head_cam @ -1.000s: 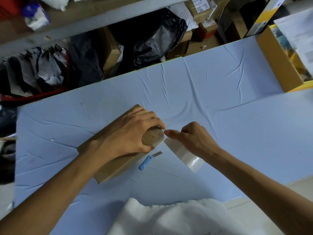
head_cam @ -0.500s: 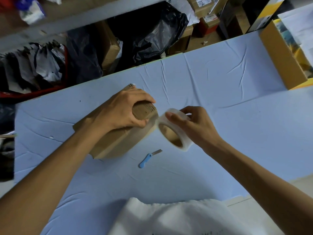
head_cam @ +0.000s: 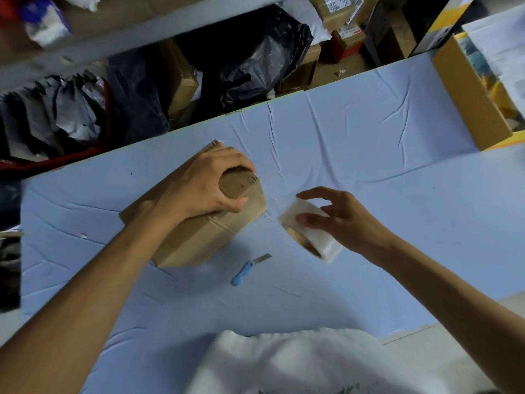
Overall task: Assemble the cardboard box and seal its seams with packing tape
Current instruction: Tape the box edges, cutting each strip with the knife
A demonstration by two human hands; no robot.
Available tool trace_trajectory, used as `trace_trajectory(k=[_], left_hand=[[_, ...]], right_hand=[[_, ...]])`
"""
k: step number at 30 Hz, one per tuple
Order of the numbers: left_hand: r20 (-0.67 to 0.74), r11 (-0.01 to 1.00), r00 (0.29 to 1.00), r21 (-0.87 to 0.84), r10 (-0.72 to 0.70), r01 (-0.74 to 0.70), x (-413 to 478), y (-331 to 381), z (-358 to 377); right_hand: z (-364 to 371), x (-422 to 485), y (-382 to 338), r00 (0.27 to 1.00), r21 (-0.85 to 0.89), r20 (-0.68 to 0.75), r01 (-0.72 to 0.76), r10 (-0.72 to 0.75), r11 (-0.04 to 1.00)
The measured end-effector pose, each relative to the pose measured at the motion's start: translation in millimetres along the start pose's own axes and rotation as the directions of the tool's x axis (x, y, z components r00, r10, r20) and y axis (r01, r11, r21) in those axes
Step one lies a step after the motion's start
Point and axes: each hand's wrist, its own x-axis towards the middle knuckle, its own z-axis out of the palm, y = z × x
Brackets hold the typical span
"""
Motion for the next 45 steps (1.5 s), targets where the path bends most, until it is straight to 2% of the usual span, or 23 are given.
trace_trajectory(k=[2,4,6,7,9,11,16,21,26,31,34,36,41,45], left_hand=[[-0.005,1.0,1.0,-0.01,0.002,-0.002,-0.8,0.8,3.0],[-0.006,1.0,1.0,-0.017,0.005,-0.005,-1.7,3.0,6.4],[0.004,1.0,1.0,-0.009,0.007,-0.007,0.9,5.9,6.5],[0.011,1.0,1.0,-0.002,0.005,-0.004,1.8,6.5,5.2],[0.013,1.0,1.0,0.009,0.001,-0.001,2.5,6.4,2.6],[0.014,1.0,1.0,0.026,-0.005,0.005,2.4,5.4,1.2],[0.053,0.995,0.998,0.1,-0.017,0.011,1.9,5.7,2.9],[0.065,0.991,0.998,0.136,-0.02,0.011,1.1,6.0,4.4],[0.121,0.997,0.992,0.075,-0.036,0.027,4.0,1.7,1.4],[0.025,0.998,0.998,-0.028,-0.063,0.064,8.0,6.1,7.2],[-0.028,0.988,0.988,-0.048,-0.151,0.15,15.0,11.4,8.3],[-0.023,0.981,0.982,-0.066,-0.186,0.184,18.4,12.9,6.1],[-0.002,0.985,0.986,-0.041,-0.165,0.165,18.3,14.5,5.4],[0.027,0.988,0.988,-0.017,-0.15,0.151,18.4,14.1,6.9]], right_hand=[[2.3,5.4,5.9,0.995,-0.077,0.001,-0.097,0.097,0.992],[8.8,10.5,17.2,0.984,-0.301,-0.042,-0.177,0.173,0.937],[12.1,9.8,22.0,0.98,-0.381,-0.073,-0.197,0.183,0.903],[11.6,8.8,21.3,0.984,-0.337,-0.057,-0.178,0.168,0.925],[7.4,5.3,16.9,0.994,-0.139,-0.008,-0.11,0.11,0.984],[1.9,0.9,12.0,0.998,0.009,0.019,-0.056,0.056,0.998],[-4.9,-5.7,11.3,0.996,0.153,0.085,-0.047,0.035,0.987],[-1.4,-4.0,14.7,0.99,0.19,0.135,-0.07,0.044,0.979],[0.6,0.1,14.9,0.996,0.209,0.064,-0.071,0.059,0.975],[1.1,3.6,15.0,0.989,0.083,0.017,-0.146,0.145,0.986],[4.1,6.1,15.2,0.977,0.048,0.032,-0.212,0.21,0.976],[5.3,7.7,15.2,0.978,0.046,0.024,-0.208,0.207,0.977],[1.0,6.8,17.4,0.988,0.112,0.009,-0.156,0.156,0.981],[0.2,7.7,22.7,0.987,0.067,-0.004,-0.163,0.163,0.984]])
